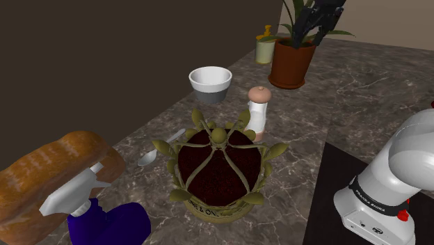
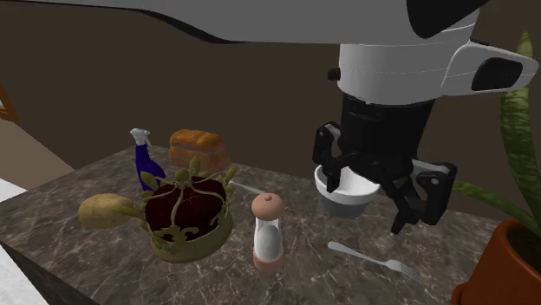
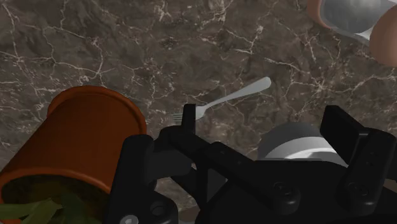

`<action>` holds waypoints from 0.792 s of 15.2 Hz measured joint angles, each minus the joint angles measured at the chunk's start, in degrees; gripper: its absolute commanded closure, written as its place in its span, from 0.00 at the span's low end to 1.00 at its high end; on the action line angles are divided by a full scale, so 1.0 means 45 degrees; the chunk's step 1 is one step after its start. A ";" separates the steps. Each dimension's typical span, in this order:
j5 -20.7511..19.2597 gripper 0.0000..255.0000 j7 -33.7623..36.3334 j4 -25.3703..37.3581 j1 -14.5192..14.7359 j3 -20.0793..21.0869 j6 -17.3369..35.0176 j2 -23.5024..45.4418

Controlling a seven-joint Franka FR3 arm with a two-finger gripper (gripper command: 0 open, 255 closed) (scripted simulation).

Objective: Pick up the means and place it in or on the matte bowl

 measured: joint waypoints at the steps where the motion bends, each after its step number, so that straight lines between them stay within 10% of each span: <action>1: 0.0000 0.00 0.0000 0.0000 0.0000 0.0000 0.0000 0.0000; 12: 0.2067 0.00 0.5299 -0.1483 -0.0021 0.2968 0.1599 0.0434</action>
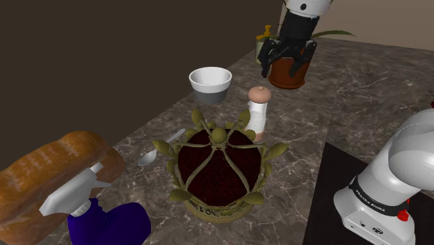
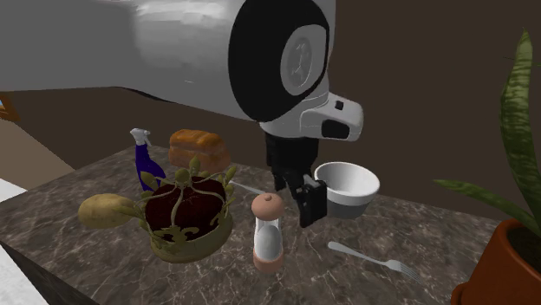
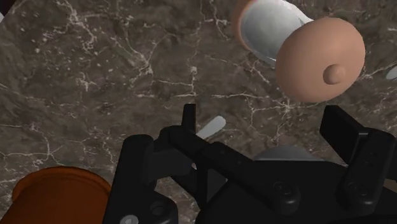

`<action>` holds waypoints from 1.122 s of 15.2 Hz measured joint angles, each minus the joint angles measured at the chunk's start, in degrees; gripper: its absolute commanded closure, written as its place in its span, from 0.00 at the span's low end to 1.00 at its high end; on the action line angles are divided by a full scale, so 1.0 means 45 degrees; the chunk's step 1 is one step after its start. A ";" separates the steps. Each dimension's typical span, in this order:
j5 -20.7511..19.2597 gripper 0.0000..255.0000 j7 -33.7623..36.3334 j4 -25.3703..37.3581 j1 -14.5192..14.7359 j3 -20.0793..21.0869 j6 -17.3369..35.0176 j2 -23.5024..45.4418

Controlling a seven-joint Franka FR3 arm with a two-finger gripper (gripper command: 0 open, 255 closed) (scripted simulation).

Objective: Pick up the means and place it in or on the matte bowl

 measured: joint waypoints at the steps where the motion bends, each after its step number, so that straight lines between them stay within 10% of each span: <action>1: 0.0189 0.00 0.0473 -0.0148 -0.0009 0.0244 0.0200 0.0064; 10: 0.1532 0.00 0.5370 0.0562 -0.0320 0.3188 0.2296 0.2709; 17: 0.0889 0.00 0.9417 0.2231 -0.1084 0.5345 0.3941 0.5608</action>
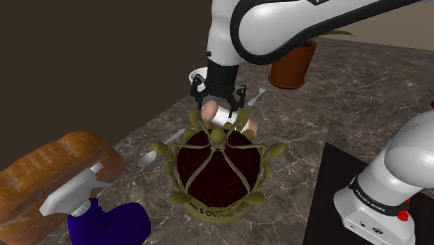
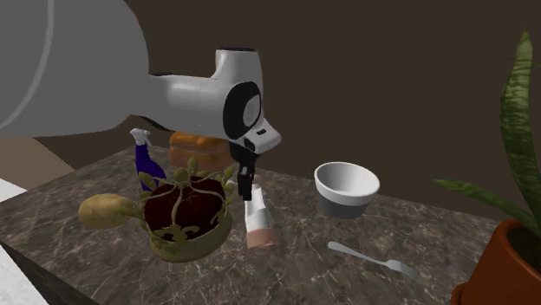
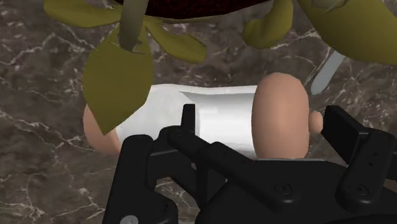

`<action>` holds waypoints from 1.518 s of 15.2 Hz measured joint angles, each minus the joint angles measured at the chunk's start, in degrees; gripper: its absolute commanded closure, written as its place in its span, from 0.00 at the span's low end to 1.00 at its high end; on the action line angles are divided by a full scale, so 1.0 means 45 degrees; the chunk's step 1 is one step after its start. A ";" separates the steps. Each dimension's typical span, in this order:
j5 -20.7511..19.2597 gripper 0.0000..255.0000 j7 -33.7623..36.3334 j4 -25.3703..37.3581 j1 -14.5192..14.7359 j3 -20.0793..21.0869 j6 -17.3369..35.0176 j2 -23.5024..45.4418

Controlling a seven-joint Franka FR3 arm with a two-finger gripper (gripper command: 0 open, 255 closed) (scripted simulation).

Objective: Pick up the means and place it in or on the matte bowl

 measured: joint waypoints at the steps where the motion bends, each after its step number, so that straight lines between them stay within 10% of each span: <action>1: -0.0095 0.00 0.0627 0.0240 -0.0083 0.0325 0.0290 0.0571; 5: -0.1652 0.00 0.3351 0.1581 -0.0447 0.1251 0.0878 0.2831; 10: -0.7791 0.00 0.6663 0.3697 -0.0175 0.1798 0.1497 0.5536; 14: -0.6151 0.00 0.9131 0.5043 0.0206 0.2144 0.1555 0.8180; 23: -0.6478 0.00 0.9754 0.5051 0.0642 0.1819 0.2251 0.9116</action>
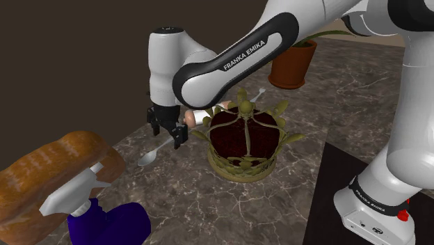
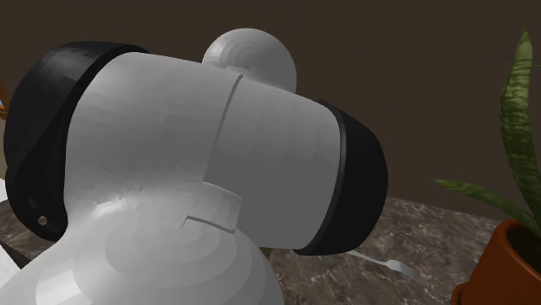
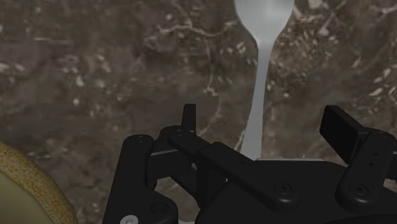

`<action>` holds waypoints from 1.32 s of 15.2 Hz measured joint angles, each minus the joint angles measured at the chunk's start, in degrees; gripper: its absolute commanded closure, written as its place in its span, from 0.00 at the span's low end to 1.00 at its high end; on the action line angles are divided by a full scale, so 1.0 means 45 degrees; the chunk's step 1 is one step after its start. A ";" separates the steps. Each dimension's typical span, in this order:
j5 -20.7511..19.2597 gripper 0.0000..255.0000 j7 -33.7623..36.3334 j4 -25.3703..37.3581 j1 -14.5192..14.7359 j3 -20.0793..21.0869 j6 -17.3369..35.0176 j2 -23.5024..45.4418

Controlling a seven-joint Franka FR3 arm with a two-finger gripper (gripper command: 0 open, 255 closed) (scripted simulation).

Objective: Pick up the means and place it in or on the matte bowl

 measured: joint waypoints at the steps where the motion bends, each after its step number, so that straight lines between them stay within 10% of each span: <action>1: -0.0008 0.00 0.0006 -0.0002 0.0006 -0.0005 0.0010 0.0009; 3: -0.0015 0.00 0.0010 0.0000 0.0011 -0.0009 0.0016 0.0016; 4: -0.0015 1.00 0.0010 0.0000 0.0011 -0.0009 0.0016 0.0016; 20: 0.0362 1.00 -0.0203 0.0377 -0.0164 0.0235 -0.0667 -0.0374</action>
